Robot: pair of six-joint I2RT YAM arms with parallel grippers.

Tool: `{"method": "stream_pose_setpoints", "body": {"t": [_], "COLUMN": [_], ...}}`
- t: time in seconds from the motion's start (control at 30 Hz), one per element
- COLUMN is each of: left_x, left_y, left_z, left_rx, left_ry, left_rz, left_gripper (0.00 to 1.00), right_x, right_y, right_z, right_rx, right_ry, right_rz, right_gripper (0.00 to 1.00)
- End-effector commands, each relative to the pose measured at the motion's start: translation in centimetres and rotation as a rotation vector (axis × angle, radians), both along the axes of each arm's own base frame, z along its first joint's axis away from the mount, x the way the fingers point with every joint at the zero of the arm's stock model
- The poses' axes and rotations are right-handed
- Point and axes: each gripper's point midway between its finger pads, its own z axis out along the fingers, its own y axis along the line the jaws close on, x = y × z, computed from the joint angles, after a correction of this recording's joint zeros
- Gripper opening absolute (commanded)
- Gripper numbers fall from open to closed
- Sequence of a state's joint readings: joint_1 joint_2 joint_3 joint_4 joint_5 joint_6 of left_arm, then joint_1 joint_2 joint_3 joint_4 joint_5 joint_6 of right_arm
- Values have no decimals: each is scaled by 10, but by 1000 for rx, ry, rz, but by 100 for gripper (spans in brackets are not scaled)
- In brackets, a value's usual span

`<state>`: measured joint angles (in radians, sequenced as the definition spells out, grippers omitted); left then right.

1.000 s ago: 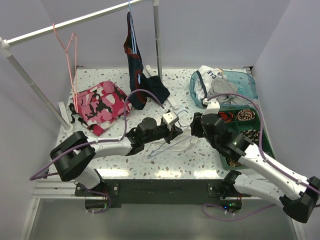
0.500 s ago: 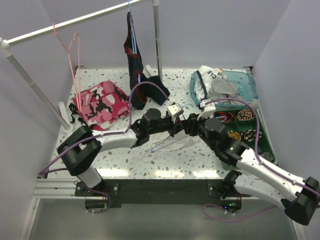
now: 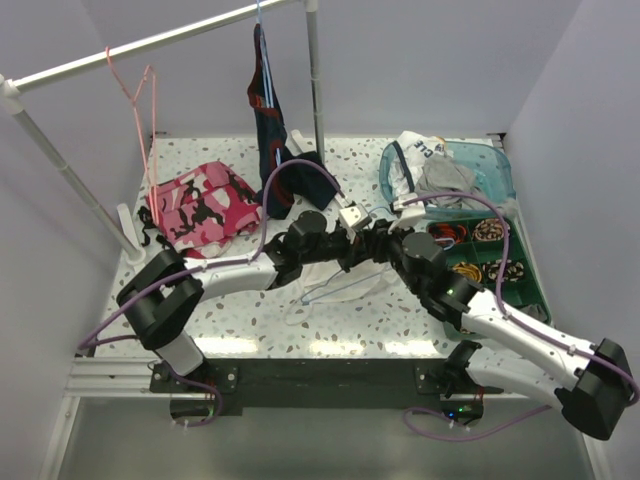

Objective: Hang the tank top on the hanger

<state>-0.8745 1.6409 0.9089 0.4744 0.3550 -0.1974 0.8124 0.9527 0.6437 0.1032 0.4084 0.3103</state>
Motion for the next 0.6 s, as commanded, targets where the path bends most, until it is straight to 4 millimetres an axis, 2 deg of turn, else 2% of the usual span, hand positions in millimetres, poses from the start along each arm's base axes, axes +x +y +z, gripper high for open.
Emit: {"method": "stream_pose_setpoints", "body": {"t": [0.0,0.17,0.27,0.3,0.37,0.57], "left_x": [8,8,11,10,12,18], "left_y": [-11,-13,-13,-12,-11,-8], "left_z": [20,24,25,25,27,33], "left_rx": [-33,-42,-44,-46,-49,-65], "left_ry": [-28,-17,-9,-4,5,20], "left_rz": [-14,-12,7,10,29,81], "left_gripper": [0,0,0,0,0,1], "right_x": [10,13,14,14,14,17], "right_y": [-1,-1,-3,-3,-4,-5], "right_z": [9,3,1,-1,-2,0], "right_rx": [6,-9,-18,-20,-24,-46], "right_ry": [-69,-70,-69,-67,-71,-71], "right_rz": [-34,-46,-52,-54,-57,-68], "right_gripper": [34,28,13,6,0,0]}}
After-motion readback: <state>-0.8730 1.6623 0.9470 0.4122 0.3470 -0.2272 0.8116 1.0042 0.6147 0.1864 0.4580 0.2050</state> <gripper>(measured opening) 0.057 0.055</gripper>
